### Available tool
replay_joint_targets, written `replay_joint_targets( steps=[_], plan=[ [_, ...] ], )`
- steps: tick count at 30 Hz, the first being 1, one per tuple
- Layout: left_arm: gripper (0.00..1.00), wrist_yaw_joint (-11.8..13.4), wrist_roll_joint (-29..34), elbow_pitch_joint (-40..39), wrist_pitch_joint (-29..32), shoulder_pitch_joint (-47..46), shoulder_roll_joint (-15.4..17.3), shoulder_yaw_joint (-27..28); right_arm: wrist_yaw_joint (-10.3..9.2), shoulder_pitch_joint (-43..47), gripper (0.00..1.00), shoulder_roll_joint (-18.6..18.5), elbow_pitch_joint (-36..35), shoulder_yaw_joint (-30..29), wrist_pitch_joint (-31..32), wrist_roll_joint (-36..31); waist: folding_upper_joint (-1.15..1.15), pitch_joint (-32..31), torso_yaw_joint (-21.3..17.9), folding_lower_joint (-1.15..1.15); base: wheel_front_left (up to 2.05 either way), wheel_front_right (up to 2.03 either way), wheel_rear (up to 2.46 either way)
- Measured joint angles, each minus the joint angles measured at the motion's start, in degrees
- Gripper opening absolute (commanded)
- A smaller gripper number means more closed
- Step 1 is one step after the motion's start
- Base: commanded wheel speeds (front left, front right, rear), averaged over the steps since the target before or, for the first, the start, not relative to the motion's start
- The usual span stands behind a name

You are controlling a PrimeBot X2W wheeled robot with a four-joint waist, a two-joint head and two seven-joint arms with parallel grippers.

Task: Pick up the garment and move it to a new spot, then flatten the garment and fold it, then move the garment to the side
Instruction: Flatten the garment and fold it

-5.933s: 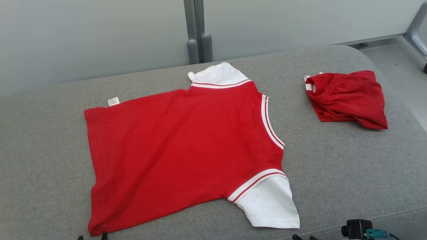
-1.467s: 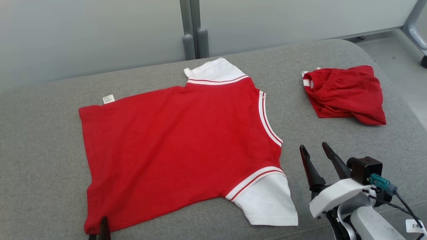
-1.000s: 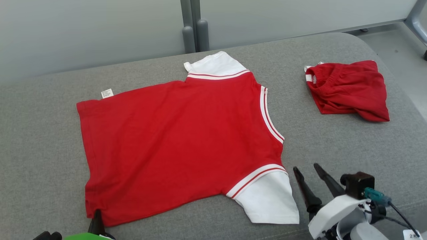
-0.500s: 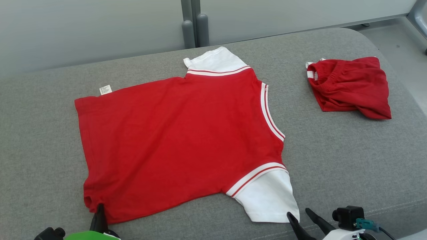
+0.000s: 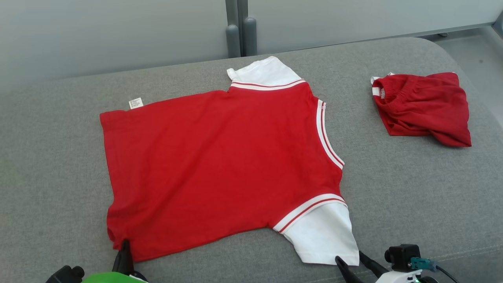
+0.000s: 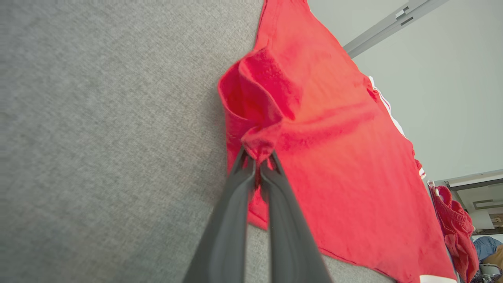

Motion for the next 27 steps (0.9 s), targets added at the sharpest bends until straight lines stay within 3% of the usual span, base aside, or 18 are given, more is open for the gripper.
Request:
replay_joint_targets(
  steps=[1,2,4,5,15,27],
  plan=[
    [0.0,0.04,0.0,0.0,-0.05,0.03,0.0,0.14,0.05,-0.08,0.4,0.13,0.48,0.23,0.05,0.05,0.0,-0.24,0.21,0.0,0.0,0.0,0.0],
    [0.0,0.04,0.0,0.0,-0.07,0.05,0.0,0.26,0.08,-0.13,0.25,0.23,0.68,0.27,0.05,0.16,0.0,-0.32,0.27,0.0,0.0,0.0,0.0],
    [0.0,0.04,0.0,-0.01,-0.07,0.08,0.0,0.43,0.53,-0.15,0.11,0.56,1.05,0.16,0.05,1.2,0.0,-0.43,0.28,0.0,0.0,0.0,0.0],
    [0.0,0.04,0.0,-0.01,-0.07,0.08,0.0,0.43,0.53,-0.15,0.0,0.56,1.05,0.16,0.05,1.2,0.0,-0.43,0.28,0.0,0.0,0.0,0.0],
    [0.0,0.13,-0.01,-0.32,-0.56,0.38,0.0,0.94,1.15,-1.13,0.0,1.25,1.13,-0.38,-0.04,3.52,0.0,-1.37,-0.65,0.0,0.0,0.0,0.0],
    [0.0,0.03,0.43,-4.7,-1.25,0.3,0.07,2.79,2.07,-3.75,0.0,1.58,-8.81,-2.15,-0.2,12.03,0.0,-1.94,-1.41,0.0,0.0,0.0,0.0]
  ],
)
